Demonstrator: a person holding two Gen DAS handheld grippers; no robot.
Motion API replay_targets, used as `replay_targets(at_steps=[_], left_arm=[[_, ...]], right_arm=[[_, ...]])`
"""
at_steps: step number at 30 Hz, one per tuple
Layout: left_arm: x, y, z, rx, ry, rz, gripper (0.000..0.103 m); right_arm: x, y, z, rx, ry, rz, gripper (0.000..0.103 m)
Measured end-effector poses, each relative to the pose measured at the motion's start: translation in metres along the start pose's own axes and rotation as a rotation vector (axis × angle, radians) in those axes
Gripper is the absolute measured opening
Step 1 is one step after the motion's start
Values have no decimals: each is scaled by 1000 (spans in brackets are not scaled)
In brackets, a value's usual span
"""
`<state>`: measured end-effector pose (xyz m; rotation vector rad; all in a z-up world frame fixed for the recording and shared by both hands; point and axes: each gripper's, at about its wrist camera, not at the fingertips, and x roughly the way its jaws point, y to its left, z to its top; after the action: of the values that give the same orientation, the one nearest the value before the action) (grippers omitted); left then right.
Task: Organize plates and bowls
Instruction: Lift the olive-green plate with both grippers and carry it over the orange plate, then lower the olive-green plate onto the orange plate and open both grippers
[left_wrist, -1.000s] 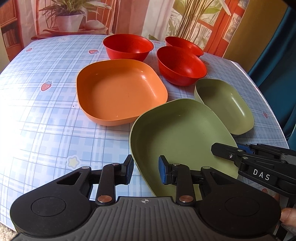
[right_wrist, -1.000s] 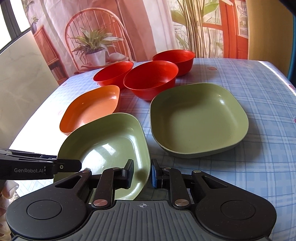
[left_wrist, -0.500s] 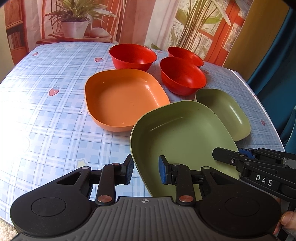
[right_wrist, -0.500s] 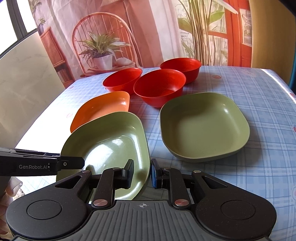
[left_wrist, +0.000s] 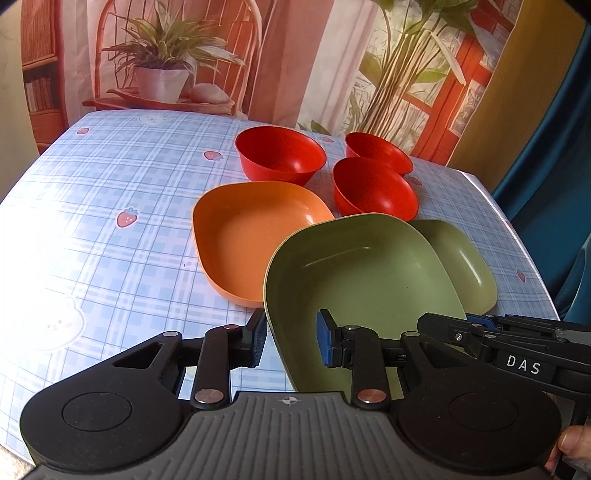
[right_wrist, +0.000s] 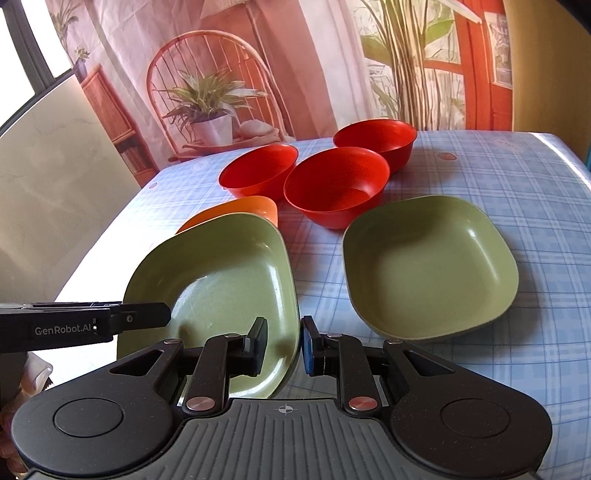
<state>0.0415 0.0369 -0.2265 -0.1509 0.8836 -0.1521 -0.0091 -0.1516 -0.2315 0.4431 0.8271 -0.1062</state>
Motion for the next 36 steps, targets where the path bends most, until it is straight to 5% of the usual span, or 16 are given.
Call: replay_targets(at_steps=[19, 36], left_arm=[[38, 43, 72, 67, -46, 58, 31], [73, 47, 70, 129, 22, 97, 32]], right_arm=[[80, 38, 70, -36, 55, -7, 19], [107, 41, 70, -109, 75, -72, 20]])
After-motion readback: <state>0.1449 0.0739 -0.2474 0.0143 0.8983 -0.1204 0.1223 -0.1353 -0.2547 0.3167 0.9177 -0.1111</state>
